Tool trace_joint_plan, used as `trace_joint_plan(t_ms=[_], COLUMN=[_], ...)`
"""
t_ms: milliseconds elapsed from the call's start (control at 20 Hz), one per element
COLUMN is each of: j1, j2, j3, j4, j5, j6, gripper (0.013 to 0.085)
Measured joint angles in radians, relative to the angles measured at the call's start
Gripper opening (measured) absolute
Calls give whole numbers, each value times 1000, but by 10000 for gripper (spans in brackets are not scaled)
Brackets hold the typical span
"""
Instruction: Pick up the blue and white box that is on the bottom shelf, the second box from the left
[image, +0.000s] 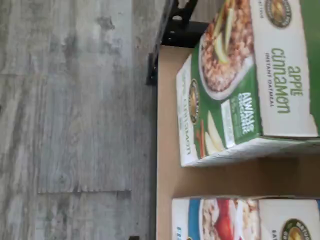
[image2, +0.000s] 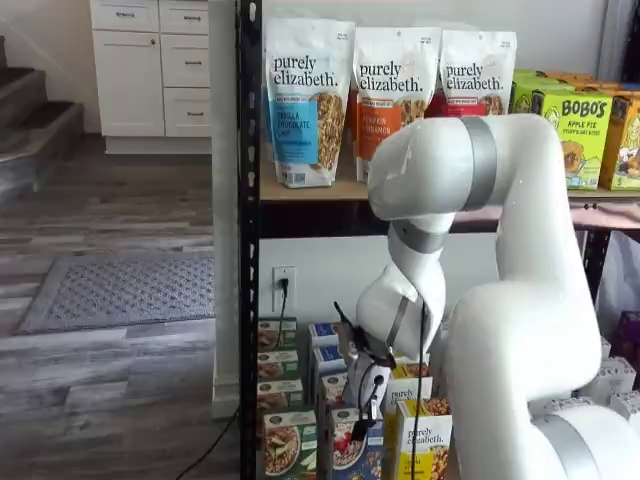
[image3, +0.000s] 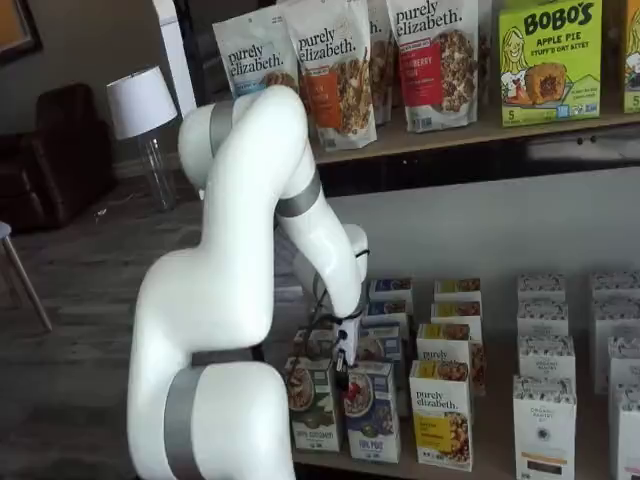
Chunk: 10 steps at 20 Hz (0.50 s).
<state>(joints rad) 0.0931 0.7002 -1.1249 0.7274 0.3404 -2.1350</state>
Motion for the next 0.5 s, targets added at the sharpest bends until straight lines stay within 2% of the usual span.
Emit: trace_joint_plan(t_ms=[150, 500], j1=[-9, -30], j2=[21, 81], j3=[-27, -103], j4=[-4, -65], j5=[0, 14], j6=[-3, 36], gripper=[850, 850])
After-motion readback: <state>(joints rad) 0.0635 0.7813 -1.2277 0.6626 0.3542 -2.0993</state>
